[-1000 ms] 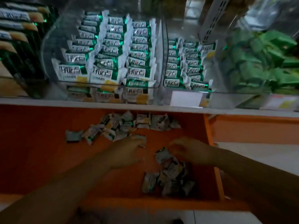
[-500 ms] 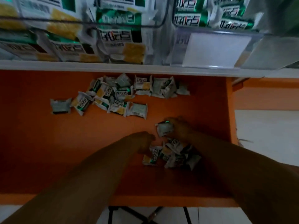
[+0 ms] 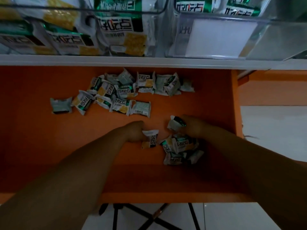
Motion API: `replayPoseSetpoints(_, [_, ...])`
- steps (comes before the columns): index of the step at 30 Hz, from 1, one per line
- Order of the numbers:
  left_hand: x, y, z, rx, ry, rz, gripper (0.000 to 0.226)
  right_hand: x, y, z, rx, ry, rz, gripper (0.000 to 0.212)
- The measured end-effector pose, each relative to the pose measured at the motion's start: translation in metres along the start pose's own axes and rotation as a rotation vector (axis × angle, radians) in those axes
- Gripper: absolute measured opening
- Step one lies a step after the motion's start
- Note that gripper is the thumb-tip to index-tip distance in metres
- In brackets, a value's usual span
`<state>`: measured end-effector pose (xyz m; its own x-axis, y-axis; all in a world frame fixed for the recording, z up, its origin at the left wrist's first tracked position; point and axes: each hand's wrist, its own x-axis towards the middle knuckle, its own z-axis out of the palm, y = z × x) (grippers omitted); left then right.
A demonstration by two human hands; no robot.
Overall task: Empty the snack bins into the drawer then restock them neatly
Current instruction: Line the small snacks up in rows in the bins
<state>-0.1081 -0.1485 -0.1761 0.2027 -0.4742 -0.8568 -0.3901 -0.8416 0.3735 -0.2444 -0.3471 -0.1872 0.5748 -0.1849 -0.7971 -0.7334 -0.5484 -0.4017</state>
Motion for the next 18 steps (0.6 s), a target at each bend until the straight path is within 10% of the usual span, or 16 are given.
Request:
replayPoseSetpoints(9, [-0.018,-0.007,-0.009,-0.207,0.054,0.058,0.046,-0.011,0.006,0.022,0.066,-0.238,0.056,0.099])
replayPoseSetpoints(18, [-0.047,-0.004,-0.013,-0.385,0.114,0.028,0.056,-0.044,-0.021,0.015,0.221,-0.086,-0.023,0.064])
